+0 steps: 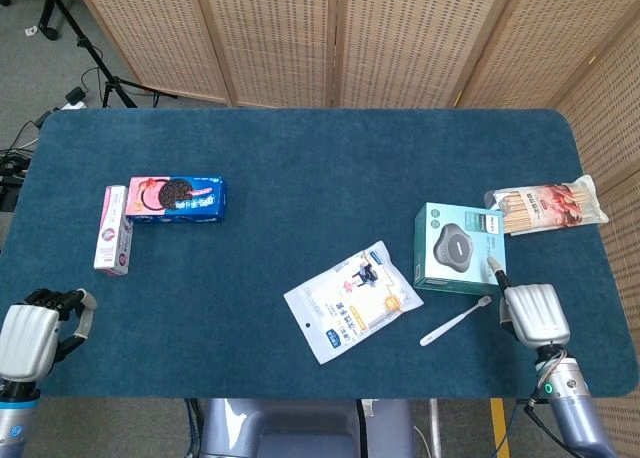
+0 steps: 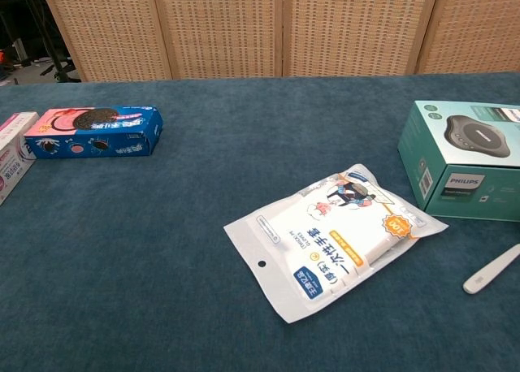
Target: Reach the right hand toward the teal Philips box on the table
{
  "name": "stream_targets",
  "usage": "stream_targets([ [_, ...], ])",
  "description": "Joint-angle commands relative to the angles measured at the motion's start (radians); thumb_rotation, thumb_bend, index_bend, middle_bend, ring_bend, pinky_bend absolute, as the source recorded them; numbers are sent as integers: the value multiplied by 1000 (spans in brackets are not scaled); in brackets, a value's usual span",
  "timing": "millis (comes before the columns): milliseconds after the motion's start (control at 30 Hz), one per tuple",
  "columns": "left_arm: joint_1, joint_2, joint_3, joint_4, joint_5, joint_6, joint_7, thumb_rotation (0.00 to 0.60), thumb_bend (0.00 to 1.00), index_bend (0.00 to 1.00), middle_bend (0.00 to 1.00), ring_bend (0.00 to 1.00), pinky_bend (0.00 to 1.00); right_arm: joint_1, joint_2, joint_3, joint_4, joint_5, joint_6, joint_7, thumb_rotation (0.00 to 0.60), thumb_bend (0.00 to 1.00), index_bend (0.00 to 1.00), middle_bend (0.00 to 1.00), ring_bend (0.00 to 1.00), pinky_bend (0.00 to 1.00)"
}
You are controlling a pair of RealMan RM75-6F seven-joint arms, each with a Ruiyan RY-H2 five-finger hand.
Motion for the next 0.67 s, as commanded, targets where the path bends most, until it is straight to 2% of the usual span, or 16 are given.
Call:
stream_targets([
  [33,0,0,0,0,0,0,1,600,677,818,707,670,538,8,-8,-4,7,13,-11,-8,600,827,0,687,680,623],
  [667,4,1,-3,-3,-4,5,-2,600,677,818,707,670,538,23,-25,-27,9,23,-10,-14,600,827,0,686,680,623],
])
